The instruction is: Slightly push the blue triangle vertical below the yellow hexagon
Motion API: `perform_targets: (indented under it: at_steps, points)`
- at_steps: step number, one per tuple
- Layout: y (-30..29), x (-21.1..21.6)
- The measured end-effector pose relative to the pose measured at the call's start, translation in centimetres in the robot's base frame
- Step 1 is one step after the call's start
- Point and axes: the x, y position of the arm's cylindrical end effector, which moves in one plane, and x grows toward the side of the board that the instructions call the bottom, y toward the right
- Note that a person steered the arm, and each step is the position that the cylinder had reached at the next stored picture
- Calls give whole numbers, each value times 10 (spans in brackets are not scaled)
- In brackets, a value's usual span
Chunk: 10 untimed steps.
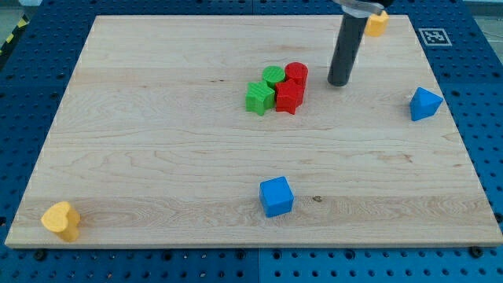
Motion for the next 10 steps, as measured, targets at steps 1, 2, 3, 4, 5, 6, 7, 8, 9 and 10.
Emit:
perform_targets:
  at_steps: [1,2,3,4,5,6,7,8,9,10]
  points:
    - [-22,-5]
    - [-26,-7]
    - [-34,-7]
    - [-37,-7]
    - [-38,-7]
    - [-21,-7]
    - [-20,-7]
    - [-16,-7]
    - [9,-9]
    - [34,-9]
